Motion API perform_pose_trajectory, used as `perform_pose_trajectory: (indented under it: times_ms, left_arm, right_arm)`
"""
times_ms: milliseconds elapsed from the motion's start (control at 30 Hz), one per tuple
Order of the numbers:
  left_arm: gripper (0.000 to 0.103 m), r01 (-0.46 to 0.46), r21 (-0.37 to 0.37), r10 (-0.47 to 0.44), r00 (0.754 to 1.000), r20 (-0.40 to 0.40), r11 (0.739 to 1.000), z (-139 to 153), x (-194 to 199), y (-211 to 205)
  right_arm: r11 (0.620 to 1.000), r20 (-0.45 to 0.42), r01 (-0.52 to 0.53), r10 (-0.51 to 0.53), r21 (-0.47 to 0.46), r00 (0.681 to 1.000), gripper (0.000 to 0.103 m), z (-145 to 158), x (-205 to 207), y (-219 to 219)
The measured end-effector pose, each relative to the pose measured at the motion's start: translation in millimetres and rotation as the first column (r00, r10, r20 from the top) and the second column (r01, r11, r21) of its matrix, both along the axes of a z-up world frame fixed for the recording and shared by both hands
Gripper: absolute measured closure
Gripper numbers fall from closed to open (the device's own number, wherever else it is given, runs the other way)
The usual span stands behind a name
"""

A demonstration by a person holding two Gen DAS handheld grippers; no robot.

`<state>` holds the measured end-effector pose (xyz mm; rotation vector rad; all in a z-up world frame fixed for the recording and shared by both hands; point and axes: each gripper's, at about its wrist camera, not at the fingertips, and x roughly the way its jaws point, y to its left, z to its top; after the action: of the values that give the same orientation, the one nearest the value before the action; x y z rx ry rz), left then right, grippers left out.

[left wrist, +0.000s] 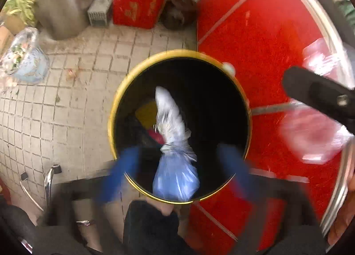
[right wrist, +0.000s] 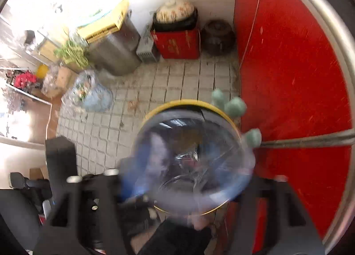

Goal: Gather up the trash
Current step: 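Carry foil and cup to the bin and open both tools over it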

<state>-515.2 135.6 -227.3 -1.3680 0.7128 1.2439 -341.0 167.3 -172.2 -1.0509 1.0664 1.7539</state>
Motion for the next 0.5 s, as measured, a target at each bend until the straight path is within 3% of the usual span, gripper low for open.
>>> perform_pose_trajectory:
  times_ms: [100,167,300,400,467,500]
  left_arm:
    - [0.006,-0.005,0.067,0.006,1.0,-0.005,0.998,35.9,-8.4,-7.4]
    - [0.006,0.01,0.077,-0.008,1.0,-0.023,0.997,59.5,-8.6,-12.4]
    - [0.006,0.089,0.132,-0.072,0.989,-0.128,0.987,114.7,12.2,-19.0]
    - [0.006,0.227,0.118,-0.205,0.963,-0.178,0.967,141.8,52.8,-13.5]
    - [0.006,0.313,0.128,-0.286,0.938,-0.196,0.941,155.4,80.0,-10.7]
    - [0.006,0.379,0.139,-0.348,0.915,-0.202,0.915,165.9,103.6,-9.9]
  right_arm:
    - [0.999,-0.06,0.006,-0.003,0.053,0.998,0.023,45.4,4.3,0.8]
    - [0.995,-0.131,0.022,-0.008,0.102,0.991,0.007,88.9,13.8,-4.1]
    - [0.973,-0.184,0.105,-0.067,0.205,0.981,0.007,155.0,62.7,-23.1]
    - [0.934,-0.146,0.258,-0.227,0.247,0.963,0.007,179.4,139.4,-49.5]
    - [0.879,-0.093,0.398,-0.387,0.261,0.917,0.007,190.0,209.7,-81.5]
    - [0.846,-0.067,0.456,-0.457,0.276,0.887,0.007,195.9,242.5,-100.5]
